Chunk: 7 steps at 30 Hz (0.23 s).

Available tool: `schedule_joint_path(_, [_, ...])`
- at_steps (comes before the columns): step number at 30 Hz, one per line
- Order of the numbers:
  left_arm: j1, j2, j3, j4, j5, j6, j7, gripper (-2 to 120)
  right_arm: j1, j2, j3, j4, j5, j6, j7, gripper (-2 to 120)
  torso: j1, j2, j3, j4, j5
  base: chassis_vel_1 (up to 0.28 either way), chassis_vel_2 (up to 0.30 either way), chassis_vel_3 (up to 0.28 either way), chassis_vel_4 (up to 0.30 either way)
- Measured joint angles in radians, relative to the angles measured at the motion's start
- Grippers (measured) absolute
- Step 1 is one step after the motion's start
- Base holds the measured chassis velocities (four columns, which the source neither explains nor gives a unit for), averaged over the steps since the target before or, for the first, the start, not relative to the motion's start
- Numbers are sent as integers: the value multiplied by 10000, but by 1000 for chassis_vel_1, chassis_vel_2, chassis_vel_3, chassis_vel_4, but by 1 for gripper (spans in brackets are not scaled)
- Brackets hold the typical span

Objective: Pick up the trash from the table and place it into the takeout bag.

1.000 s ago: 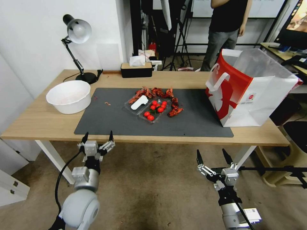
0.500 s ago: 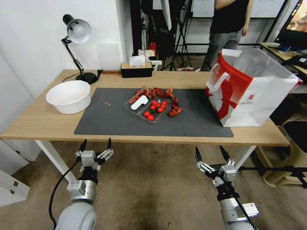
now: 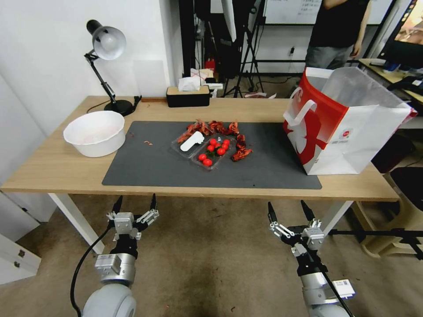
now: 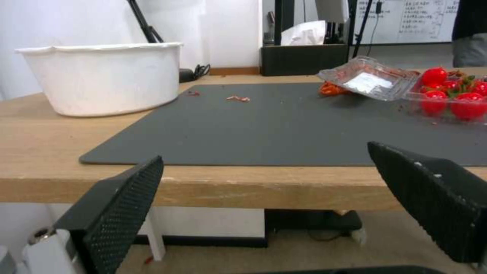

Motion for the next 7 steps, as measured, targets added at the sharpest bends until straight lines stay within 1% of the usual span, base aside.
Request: schedule_joint_path(7, [-11,5,8,6,0,9,-19,100,-7,2,0,0,-17,0,9,100,0,0,0,0,0,0,0,0,0])
